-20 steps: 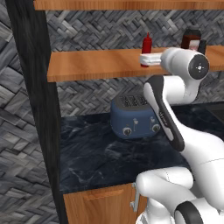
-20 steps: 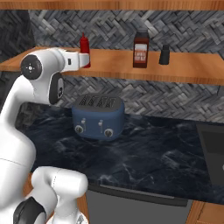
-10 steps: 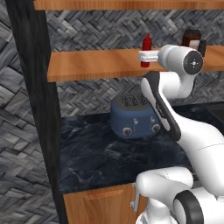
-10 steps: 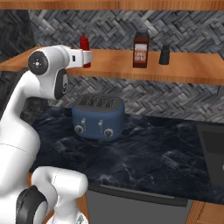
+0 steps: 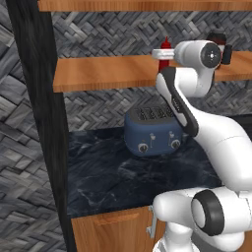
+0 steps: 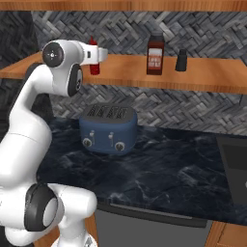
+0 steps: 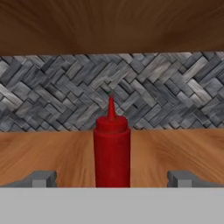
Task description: Collect the paprika, ketchup, and shaker from the cabinet and place them next to the stove.
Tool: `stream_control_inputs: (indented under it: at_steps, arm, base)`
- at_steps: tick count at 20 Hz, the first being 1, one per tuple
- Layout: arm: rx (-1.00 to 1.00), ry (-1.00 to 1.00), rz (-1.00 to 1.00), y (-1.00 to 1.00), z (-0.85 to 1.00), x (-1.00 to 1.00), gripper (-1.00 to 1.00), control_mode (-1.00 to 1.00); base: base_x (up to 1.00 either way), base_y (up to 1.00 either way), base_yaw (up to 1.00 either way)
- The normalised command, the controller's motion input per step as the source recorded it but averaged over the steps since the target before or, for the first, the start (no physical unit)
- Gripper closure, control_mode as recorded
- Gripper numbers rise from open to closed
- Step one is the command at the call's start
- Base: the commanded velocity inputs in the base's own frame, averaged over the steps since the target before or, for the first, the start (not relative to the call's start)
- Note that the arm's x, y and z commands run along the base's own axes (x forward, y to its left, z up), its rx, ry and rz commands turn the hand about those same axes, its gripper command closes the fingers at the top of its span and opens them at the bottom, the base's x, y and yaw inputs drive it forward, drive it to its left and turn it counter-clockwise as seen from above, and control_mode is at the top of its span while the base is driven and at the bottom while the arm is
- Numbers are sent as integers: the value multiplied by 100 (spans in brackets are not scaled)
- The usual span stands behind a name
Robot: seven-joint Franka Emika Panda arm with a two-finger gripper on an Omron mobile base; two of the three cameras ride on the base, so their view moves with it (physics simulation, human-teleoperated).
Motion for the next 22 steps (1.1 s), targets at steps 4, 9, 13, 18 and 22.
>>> stream_control_inputs:
  at_steps: [4,9,13,18,22]
  arm:
    - [0,4,0,0,0,31,-100,-100]
    - [0,5,0,0,0,38,-100,-100]
    - [0,3,0,0,-2,31,-100,-100]
    - [0,0,0,0,-3,18,-100,-100]
    - [0,0,0,0,-3,6,-100,-100]
  base:
    - [0,0,0]
    - [0,0,0]
    - [0,0,0]
    - [0,0,0]
    - [0,0,0]
